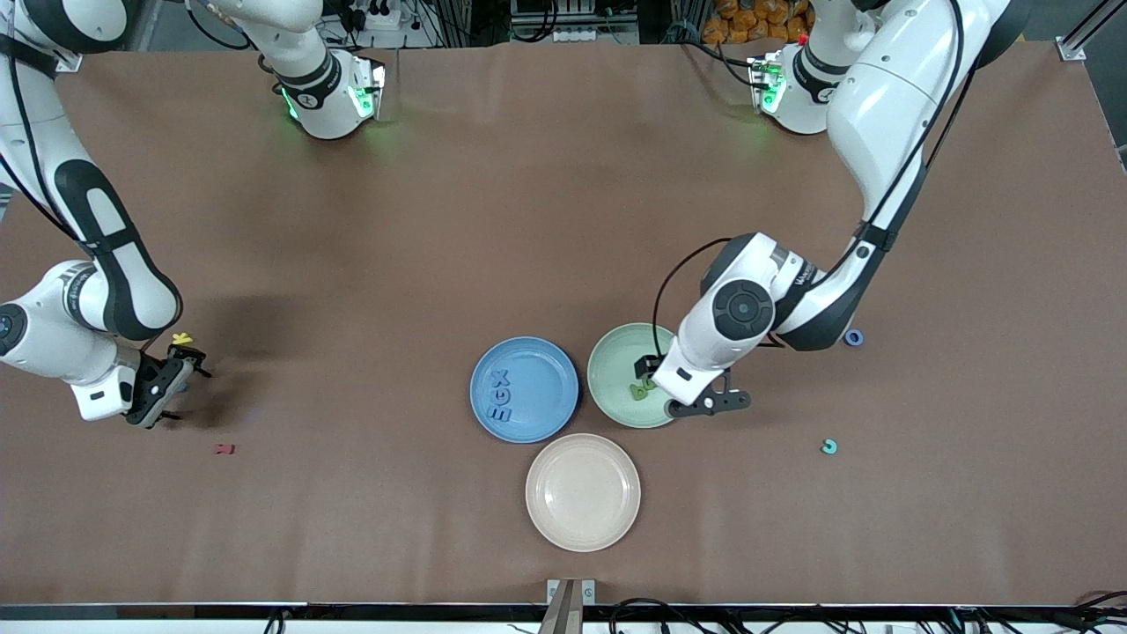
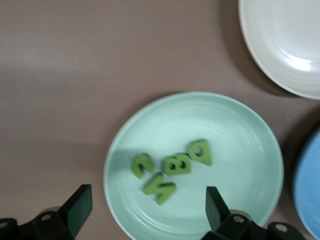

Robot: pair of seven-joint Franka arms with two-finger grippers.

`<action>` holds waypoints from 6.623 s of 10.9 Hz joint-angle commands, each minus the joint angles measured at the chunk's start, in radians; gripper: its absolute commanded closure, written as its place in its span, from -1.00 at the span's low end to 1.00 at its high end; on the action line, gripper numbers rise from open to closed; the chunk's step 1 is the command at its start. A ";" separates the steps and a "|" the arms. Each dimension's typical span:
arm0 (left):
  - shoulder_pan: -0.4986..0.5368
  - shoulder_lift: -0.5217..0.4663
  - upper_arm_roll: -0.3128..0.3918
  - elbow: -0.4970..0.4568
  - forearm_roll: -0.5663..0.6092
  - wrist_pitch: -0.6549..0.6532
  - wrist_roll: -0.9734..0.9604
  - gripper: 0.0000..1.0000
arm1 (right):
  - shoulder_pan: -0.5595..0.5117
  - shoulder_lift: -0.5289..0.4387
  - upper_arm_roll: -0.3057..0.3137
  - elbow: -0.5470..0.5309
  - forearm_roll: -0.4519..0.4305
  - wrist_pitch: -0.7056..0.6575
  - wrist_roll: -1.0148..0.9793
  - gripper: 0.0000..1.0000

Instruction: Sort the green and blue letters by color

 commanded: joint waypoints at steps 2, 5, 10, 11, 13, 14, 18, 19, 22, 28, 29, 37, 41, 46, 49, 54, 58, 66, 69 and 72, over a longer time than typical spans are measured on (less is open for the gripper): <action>0.070 -0.018 0.078 0.004 0.039 -0.015 0.212 -1.00 | -0.011 0.016 0.001 0.038 -0.003 -0.007 -0.020 -1.00; 0.197 -0.018 0.078 -0.004 0.039 -0.018 0.433 -1.00 | -0.013 0.007 -0.002 0.038 -0.012 -0.012 -0.020 -1.00; 0.364 -0.015 0.083 -0.007 0.040 -0.019 0.526 -1.00 | -0.020 0.005 -0.016 0.036 -0.037 -0.023 -0.030 -1.00; 0.390 -0.017 0.083 -0.007 0.045 -0.021 0.526 -1.00 | -0.022 0.005 -0.016 0.036 -0.040 -0.023 -0.032 -1.00; 0.443 -0.022 0.081 -0.005 0.047 -0.021 0.535 -1.00 | -0.020 0.004 -0.016 0.036 -0.040 -0.027 -0.033 -1.00; 0.459 -0.025 0.081 -0.004 0.047 -0.021 0.533 -1.00 | -0.020 0.002 -0.016 0.036 -0.040 -0.027 -0.033 -1.00; 0.499 -0.098 0.083 -0.005 0.045 -0.065 0.535 -1.00 | -0.020 -0.002 -0.017 0.038 -0.040 -0.033 -0.033 -1.00; 0.495 -0.130 0.102 -0.008 0.045 -0.075 0.536 -1.00 | -0.022 -0.002 -0.017 0.038 -0.042 -0.033 -0.033 -1.00; 0.457 -0.257 0.115 -0.010 -0.040 -0.228 0.524 -1.00 | -0.028 -0.002 -0.017 0.038 -0.042 -0.033 -0.041 -1.00; 0.185 -0.524 0.360 -0.014 -0.265 -0.499 0.527 -1.00 | -0.037 -0.001 -0.014 0.038 -0.040 -0.033 -0.101 1.00; 0.185 -0.564 0.360 -0.011 -0.265 -0.527 0.553 -1.00 | -0.037 -0.001 -0.013 0.041 -0.040 -0.033 -0.101 1.00; 0.185 -0.683 0.346 0.056 -0.279 -0.651 0.698 -1.00 | 0.016 -0.016 0.162 0.165 -0.026 -0.175 0.274 1.00; 0.185 -0.669 0.336 0.056 -0.271 -0.650 0.701 -1.00 | 0.134 -0.011 0.161 0.193 -0.032 -0.173 0.532 1.00; 0.191 -0.666 0.330 0.047 -0.273 -0.658 0.701 -1.00 | 0.343 0.001 0.136 0.225 -0.040 -0.172 0.940 1.00; 0.188 -0.664 0.336 0.052 -0.279 -0.655 0.688 -1.00 | 0.490 0.011 0.095 0.260 -0.037 -0.172 1.184 1.00; 0.193 -0.660 0.337 0.050 -0.286 -0.644 0.664 -1.00 | 0.717 0.064 0.052 0.352 -0.038 -0.162 1.558 1.00; 0.190 -0.638 0.337 0.049 -0.285 -0.628 0.665 -1.00 | 0.846 0.070 0.035 0.351 -0.035 -0.142 1.883 -0.24; 0.194 -0.660 0.291 0.041 -0.286 -0.636 0.644 -1.00 | 0.914 0.042 -0.158 0.273 -0.043 -0.152 2.019 -1.00; 0.196 -0.670 0.279 0.027 -0.286 -0.638 0.636 -1.00 | 0.799 -0.032 -0.164 0.166 -0.104 -0.152 1.915 -1.00; 0.197 -0.669 0.279 0.029 -0.285 -0.638 0.638 -1.00 | 0.663 -0.195 -0.164 -0.009 -0.106 -0.142 1.692 -1.00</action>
